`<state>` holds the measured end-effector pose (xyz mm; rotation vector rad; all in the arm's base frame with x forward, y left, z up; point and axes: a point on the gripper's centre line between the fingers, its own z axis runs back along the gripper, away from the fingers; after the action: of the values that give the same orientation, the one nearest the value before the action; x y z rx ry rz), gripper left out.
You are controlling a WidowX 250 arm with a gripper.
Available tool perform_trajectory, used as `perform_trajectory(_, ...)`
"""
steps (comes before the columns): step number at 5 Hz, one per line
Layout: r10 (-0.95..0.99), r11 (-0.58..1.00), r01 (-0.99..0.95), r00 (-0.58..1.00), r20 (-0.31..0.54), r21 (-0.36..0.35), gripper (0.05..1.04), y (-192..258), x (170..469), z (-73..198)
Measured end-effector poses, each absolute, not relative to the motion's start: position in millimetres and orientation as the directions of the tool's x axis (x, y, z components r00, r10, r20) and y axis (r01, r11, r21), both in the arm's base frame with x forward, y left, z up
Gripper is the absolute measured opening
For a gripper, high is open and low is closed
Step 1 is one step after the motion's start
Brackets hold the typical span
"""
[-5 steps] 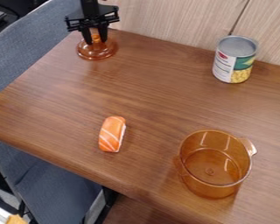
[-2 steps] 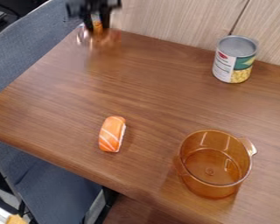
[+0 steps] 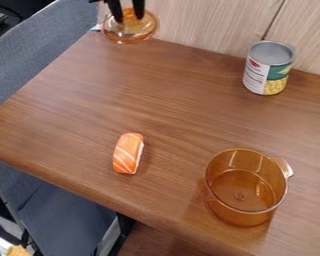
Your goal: Put the lid on top of the pot
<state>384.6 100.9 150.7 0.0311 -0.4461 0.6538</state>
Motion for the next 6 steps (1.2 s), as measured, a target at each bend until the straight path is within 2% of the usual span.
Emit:
perform_trajectory(1, 0.523, 0.844, -0.520, 0.745, 0.413, -0.131, 0.379, 53, 351, 163)
perform_trajectory(2, 0.442, 0.896, -0.417, 0.812, 0.381, -0.152, 0.379, 9, 322, 160)
perform_trajectory(3, 0.311, 0.950, -0.282, 0.872, 0.378, -0.132, 0.379, -40, 291, 156)
perform_trajectory(4, 0.240, 0.969, -0.204, 0.909, 0.342, -0.137, 0.378, -67, 273, 141)
perform_trajectory(6, 0.065, 0.995, -0.039, 0.955, 0.290, -0.096, 0.378, -111, 248, 106)
